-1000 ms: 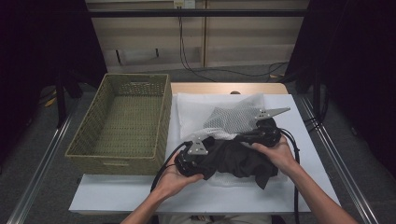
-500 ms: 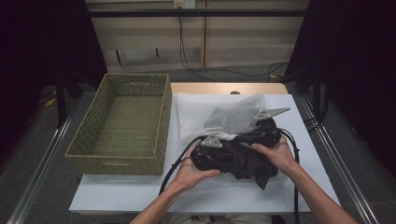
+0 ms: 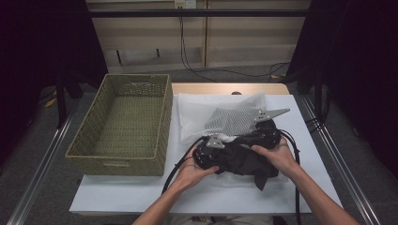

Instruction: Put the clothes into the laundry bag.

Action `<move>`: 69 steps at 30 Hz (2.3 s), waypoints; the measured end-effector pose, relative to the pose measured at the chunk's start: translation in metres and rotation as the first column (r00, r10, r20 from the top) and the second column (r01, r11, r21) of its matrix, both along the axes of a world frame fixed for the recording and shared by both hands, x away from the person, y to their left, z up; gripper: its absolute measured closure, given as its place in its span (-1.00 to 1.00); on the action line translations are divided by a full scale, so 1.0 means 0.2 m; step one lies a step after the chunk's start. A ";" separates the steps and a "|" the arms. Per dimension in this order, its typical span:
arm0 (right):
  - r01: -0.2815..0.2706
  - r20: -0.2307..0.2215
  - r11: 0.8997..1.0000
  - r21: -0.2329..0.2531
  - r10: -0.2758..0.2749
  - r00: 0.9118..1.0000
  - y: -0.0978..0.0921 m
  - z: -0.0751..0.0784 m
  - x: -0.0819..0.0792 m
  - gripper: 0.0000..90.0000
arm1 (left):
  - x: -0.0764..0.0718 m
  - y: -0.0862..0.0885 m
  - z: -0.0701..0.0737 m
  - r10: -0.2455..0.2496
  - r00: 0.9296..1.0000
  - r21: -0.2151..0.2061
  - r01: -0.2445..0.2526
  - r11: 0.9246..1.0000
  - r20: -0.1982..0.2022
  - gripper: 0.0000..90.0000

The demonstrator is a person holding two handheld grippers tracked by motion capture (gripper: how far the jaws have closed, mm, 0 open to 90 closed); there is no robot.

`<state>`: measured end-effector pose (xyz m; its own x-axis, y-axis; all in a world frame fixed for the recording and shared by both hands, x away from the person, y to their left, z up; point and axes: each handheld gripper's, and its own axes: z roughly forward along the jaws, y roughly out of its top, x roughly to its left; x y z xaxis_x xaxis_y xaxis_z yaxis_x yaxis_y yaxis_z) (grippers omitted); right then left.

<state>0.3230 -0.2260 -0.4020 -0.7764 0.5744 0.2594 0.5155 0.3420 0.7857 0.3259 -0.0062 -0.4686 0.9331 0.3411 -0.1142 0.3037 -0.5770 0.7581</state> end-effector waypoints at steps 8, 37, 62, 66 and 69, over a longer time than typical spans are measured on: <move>-0.055 0.016 0.997 0.049 0.054 0.998 0.06 0.08 -0.05 0.99 | 0.05 -0.03 0.09 0.035 0.999 -0.098 -0.032 0.995 0.023 0.88; -0.024 -0.061 1.000 0.003 0.024 0.998 0.01 -0.05 0.01 0.99 | 0.26 -0.06 -0.02 0.235 0.970 -0.056 -0.232 0.971 0.060 0.85; -0.001 -0.016 1.000 -0.005 0.001 1.000 -0.01 -0.06 0.03 0.99 | -0.07 0.23 0.18 0.159 0.985 -0.124 -0.150 0.981 0.071 -0.10; 0.003 0.006 1.000 -0.007 -0.003 1.000 -0.01 -0.06 0.02 0.99 | -0.14 0.24 0.19 0.130 0.988 -0.140 -0.118 0.983 0.086 -0.10; 0.005 0.011 1.000 -0.008 -0.005 1.000 -0.01 -0.06 0.02 0.99 | -0.18 0.20 0.20 0.099 0.991 -0.154 -0.084 0.984 0.091 -0.10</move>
